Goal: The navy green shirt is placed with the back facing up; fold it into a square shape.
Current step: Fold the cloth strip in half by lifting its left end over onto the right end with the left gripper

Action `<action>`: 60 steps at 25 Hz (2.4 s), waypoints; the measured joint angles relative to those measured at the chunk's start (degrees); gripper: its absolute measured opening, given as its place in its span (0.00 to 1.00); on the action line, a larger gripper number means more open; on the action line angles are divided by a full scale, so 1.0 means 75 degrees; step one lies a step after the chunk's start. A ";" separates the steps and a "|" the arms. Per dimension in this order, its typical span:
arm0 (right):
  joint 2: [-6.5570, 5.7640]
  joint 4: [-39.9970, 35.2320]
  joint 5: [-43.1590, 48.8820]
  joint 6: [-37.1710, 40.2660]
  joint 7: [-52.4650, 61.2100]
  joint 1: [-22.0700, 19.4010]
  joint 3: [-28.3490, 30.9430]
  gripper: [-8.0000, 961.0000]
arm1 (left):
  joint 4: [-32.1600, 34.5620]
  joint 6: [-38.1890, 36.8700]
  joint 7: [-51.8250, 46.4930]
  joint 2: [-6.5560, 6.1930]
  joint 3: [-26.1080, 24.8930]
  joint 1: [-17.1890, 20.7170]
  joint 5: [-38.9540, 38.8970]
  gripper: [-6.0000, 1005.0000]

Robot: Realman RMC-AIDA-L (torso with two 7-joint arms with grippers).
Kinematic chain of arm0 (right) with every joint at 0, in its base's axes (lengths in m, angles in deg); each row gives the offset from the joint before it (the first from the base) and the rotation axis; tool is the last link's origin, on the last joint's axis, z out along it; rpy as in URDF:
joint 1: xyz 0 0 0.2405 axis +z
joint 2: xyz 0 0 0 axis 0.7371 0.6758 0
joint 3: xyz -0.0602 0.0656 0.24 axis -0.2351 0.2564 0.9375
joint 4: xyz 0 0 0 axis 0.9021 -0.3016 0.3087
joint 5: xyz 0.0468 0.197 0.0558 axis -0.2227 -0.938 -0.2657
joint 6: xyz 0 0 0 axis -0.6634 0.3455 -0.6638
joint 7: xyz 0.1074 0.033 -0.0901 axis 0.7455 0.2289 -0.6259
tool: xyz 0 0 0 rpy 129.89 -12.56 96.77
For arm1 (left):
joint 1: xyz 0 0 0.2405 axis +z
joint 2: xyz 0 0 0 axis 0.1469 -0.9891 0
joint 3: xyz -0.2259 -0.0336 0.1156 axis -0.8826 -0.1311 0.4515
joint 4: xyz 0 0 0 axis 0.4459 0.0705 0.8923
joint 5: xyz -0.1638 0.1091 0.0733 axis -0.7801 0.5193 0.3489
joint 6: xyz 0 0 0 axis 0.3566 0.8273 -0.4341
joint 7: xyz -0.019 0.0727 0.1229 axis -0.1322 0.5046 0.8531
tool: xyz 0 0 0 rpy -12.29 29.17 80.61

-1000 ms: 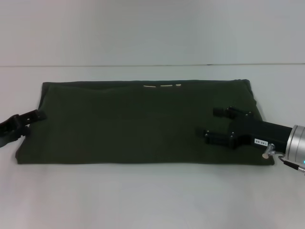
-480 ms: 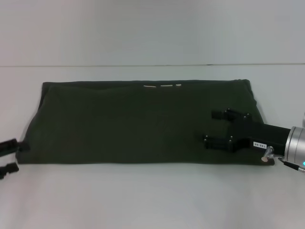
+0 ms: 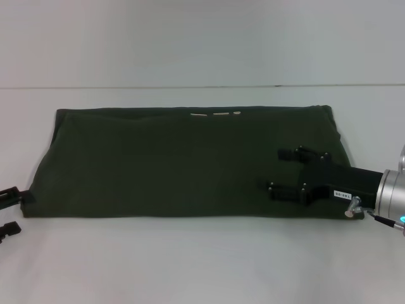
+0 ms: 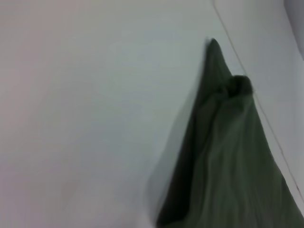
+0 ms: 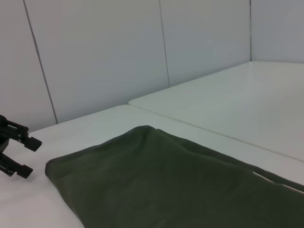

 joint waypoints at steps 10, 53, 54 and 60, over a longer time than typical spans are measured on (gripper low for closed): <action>0.0006 0.0015 0.0000 0.0013 0.0037 0.0002 -0.0007 0.98 | -0.0398 0.0154 -0.0373 -0.0060 -0.0281 -0.0093 -0.0051 0.84; 0.0018 0.0041 -0.0001 0.0040 0.0090 0.0094 -0.0087 0.99 | -0.0678 0.1048 -0.1177 -0.0107 0.0078 -0.0401 0.0050 0.84; 0.0018 0.0041 -0.0001 0.0039 0.0093 0.0094 -0.0087 0.99 | -0.0702 0.1055 -0.1180 -0.0114 0.0081 -0.0410 0.0050 0.84; 0.0017 0.0054 -0.0001 0.0010 0.0093 0.0105 -0.0087 0.98 | -0.0779 0.1112 -0.1236 -0.0122 0.0086 -0.0487 -0.0003 0.82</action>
